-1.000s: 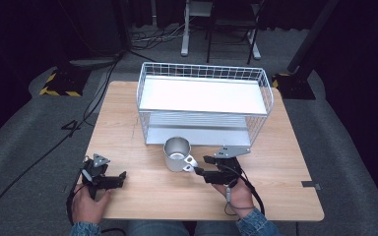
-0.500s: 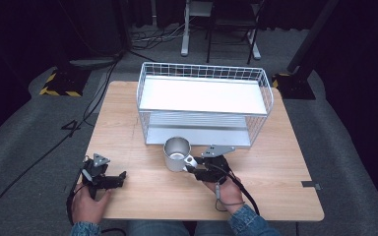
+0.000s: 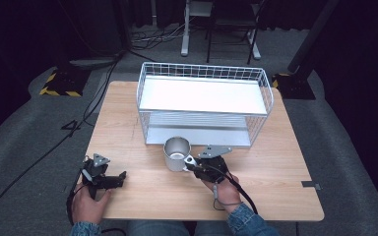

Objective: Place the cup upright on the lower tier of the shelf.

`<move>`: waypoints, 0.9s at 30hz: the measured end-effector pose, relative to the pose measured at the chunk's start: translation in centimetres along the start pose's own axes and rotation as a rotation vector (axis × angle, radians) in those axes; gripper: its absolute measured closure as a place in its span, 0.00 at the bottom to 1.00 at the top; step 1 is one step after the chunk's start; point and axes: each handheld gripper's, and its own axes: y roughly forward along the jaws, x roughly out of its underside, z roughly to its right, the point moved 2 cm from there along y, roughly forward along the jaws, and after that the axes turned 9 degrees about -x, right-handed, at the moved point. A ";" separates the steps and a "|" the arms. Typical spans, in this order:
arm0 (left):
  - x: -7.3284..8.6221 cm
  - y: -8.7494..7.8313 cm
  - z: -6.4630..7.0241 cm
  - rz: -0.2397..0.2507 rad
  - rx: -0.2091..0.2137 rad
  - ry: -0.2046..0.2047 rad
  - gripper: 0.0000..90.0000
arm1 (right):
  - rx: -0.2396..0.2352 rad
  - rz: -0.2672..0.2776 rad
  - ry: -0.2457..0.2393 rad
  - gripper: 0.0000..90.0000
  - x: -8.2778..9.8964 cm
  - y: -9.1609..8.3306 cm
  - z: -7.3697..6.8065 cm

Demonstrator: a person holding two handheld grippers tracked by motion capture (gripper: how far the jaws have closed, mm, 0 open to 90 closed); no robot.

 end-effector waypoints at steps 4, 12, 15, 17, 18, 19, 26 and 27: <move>0.0 0.0 0.0 0.000 0.000 0.000 0.01 | 0.007 0.012 -0.006 0.79 0.0 0.0 -0.1; 0.0 0.0 0.0 0.000 0.000 0.001 0.01 | 0.019 0.063 -0.031 0.79 -0.3 -0.5 -0.4; 0.0 0.0 0.0 0.000 0.000 0.001 0.01 | 0.014 0.086 -0.025 0.79 -0.6 -0.9 -0.4; 0.0 0.0 0.0 0.000 0.000 0.000 0.01 | 0.013 0.092 -0.022 0.79 -0.8 -1.2 -0.2; 0.0 0.0 0.0 0.000 0.000 0.001 0.01 | 0.017 0.093 -0.020 0.79 -0.9 -1.3 -0.2; 0.0 0.0 0.0 0.000 0.000 0.000 0.01 | 0.019 0.097 -0.019 0.79 -1.0 -1.4 -0.1; 0.0 0.0 0.0 0.000 0.000 0.001 0.01 | 0.044 0.122 -0.006 0.79 -2.1 -2.2 0.7; 0.0 0.0 0.0 0.000 0.000 0.001 0.01 | 0.050 0.125 -0.006 0.79 -2.2 -2.3 0.8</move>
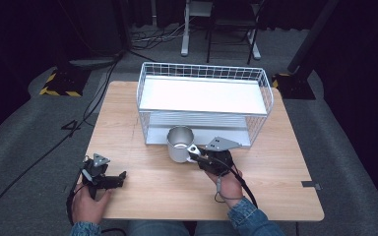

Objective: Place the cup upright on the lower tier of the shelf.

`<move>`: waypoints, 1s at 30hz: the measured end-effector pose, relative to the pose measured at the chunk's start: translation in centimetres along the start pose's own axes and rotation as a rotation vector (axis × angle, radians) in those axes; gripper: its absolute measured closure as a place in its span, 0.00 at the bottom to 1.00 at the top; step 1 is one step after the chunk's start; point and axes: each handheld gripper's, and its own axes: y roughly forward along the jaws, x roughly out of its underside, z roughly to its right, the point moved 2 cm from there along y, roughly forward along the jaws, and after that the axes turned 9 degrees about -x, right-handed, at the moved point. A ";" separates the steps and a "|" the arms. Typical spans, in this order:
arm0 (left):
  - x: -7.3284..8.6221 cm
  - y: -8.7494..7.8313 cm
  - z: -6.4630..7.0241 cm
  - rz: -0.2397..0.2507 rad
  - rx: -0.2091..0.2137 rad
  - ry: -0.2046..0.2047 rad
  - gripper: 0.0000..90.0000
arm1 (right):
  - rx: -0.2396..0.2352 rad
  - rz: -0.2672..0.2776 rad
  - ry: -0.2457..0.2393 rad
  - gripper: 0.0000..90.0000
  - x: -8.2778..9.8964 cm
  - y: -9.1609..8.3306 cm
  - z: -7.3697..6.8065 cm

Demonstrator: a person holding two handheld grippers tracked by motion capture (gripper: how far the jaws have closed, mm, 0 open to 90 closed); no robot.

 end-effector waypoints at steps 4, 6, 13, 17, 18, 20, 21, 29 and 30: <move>0.0 0.0 0.0 0.000 0.000 0.000 0.01 | 0.018 0.019 0.017 0.79 -0.7 -0.2 0.8; 0.0 0.0 0.0 0.000 0.000 0.000 0.01 | 0.030 0.027 0.023 0.79 -1.0 -0.2 1.2; 0.0 0.0 0.0 0.000 -0.001 0.000 0.01 | 0.076 0.050 0.062 0.79 -2.0 0.1 2.9; 0.0 0.0 0.0 0.000 -0.001 0.000 0.01 | 0.111 0.051 0.072 0.79 -2.4 0.4 3.8; 0.0 0.0 0.0 0.000 -0.001 0.000 0.01 | 0.119 0.051 0.073 0.79 -2.5 0.5 4.0; 0.0 0.0 0.0 0.000 -0.001 0.000 0.01 | 0.137 0.052 0.075 0.79 -2.7 0.6 4.5; 0.0 0.0 0.0 0.000 -0.001 -0.001 0.01 | 0.143 0.053 0.082 0.79 -2.7 0.8 4.7; 0.0 0.0 0.0 0.000 -0.001 0.000 0.01 | 0.197 0.042 0.090 0.79 -2.5 1.7 6.0; 0.0 0.0 0.0 0.000 -0.002 0.000 0.01 | 0.201 0.042 0.093 0.79 -2.5 1.7 6.2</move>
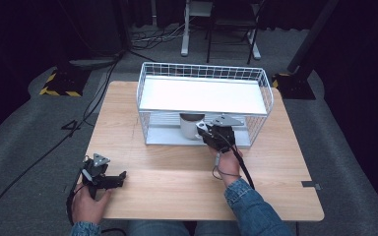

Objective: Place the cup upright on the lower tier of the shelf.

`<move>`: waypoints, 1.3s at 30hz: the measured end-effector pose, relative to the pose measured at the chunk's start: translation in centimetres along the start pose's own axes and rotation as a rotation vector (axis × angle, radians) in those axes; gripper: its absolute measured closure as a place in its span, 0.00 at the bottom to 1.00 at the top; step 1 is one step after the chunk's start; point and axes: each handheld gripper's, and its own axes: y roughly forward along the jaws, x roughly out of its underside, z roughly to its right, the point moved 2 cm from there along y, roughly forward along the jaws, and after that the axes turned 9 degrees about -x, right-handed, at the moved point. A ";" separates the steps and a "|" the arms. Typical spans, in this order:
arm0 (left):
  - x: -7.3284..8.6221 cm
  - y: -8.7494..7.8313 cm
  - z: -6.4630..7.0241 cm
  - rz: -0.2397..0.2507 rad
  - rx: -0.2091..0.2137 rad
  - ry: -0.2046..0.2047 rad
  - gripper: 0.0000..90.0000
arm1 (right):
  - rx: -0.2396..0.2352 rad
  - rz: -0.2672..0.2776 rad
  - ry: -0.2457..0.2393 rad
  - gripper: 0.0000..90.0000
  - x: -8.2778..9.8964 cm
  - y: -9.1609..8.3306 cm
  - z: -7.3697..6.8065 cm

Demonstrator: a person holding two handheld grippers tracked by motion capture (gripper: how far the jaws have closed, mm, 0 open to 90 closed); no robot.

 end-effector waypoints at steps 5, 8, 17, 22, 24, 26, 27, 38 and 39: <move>0.0 0.0 0.0 0.000 0.000 0.000 0.01 | 0.026 0.005 0.014 0.79 0.2 0.5 0.7; 0.0 0.0 0.0 0.000 0.000 0.000 0.01 | 0.036 0.001 0.019 0.79 0.3 1.0 0.9; 0.0 0.0 0.0 0.000 0.000 0.001 0.01 | 0.050 -0.004 0.018 0.79 0.7 1.9 1.4; 0.0 0.0 0.0 0.000 0.000 0.000 0.01 | 0.053 0.002 0.028 0.79 0.9 1.9 1.6; 0.0 0.0 0.0 0.000 0.000 0.000 0.01 | 0.053 0.000 0.022 0.79 0.9 1.9 1.6; 0.0 0.0 0.0 0.000 0.000 0.001 0.01 | 0.054 -0.002 0.017 0.79 0.9 1.9 1.5; 0.0 0.0 0.0 0.000 0.000 -0.001 0.01 | 0.055 -0.002 0.016 0.79 0.9 1.9 1.5; 0.0 0.0 0.0 0.000 0.000 0.001 0.01 | 0.075 -0.057 0.002 0.74 1.8 2.0 1.8; 0.0 0.0 0.0 0.000 -0.001 -0.001 0.01 | 0.073 -0.058 0.003 0.73 1.8 2.0 1.8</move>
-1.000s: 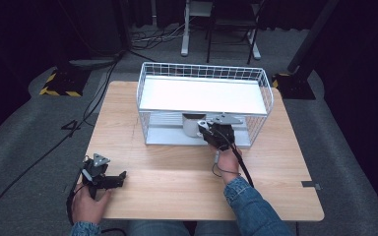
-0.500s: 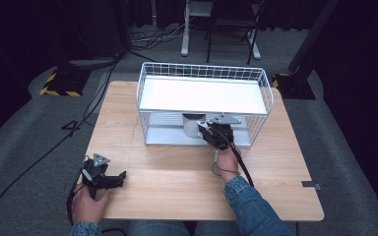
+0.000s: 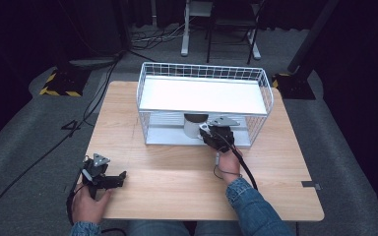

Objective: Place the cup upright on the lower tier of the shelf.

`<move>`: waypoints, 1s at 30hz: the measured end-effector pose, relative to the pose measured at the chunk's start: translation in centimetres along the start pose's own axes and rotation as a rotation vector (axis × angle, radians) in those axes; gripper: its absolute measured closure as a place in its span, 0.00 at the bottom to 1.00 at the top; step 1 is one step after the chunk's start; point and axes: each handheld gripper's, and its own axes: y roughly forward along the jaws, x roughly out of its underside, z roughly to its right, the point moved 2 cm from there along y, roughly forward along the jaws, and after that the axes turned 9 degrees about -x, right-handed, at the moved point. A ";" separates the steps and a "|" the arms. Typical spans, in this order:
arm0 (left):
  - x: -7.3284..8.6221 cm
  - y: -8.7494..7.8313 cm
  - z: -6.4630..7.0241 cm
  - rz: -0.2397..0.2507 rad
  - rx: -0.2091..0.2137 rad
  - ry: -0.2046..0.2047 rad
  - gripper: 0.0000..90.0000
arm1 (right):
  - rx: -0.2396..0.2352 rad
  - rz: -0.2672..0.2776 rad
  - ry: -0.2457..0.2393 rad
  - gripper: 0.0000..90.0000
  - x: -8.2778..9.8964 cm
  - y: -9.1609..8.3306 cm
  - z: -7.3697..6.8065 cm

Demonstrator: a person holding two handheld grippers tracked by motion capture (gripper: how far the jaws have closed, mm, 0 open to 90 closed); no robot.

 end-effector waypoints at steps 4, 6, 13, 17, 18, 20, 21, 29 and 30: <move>0.0 0.0 0.0 0.000 0.000 0.001 0.01 | -0.014 0.013 0.012 0.70 -0.1 -0.1 -0.1; 0.0 0.0 0.0 0.000 0.000 0.000 0.01 | -0.014 0.011 0.009 0.68 -0.2 -0.2 -0.1; 0.0 0.0 0.0 0.000 0.001 0.000 0.01 | -0.040 0.017 0.047 0.50 -0.3 -0.7 0.1; 0.0 0.0 0.0 0.000 0.000 0.000 0.01 | -0.051 0.025 0.035 0.48 -0.6 -1.7 0.0; 0.0 0.0 0.0 0.000 0.000 0.001 0.01 | -0.059 0.030 0.033 0.47 -0.7 -2.1 0.0; 0.0 0.0 0.0 0.000 0.000 0.001 0.01 | -0.071 0.038 0.030 0.46 -0.8 -2.7 -0.1; 0.0 0.0 0.0 0.000 0.000 0.001 0.01 | -0.077 0.042 0.028 0.45 -0.9 -3.2 -0.1; 0.0 0.0 0.0 0.000 0.000 -0.004 0.01 | -0.114 0.058 -0.013 0.43 -1.0 -6.6 0.0; 0.0 0.0 0.0 0.000 0.001 -0.004 0.01 | -0.111 0.058 -0.020 0.43 -0.9 -7.3 0.2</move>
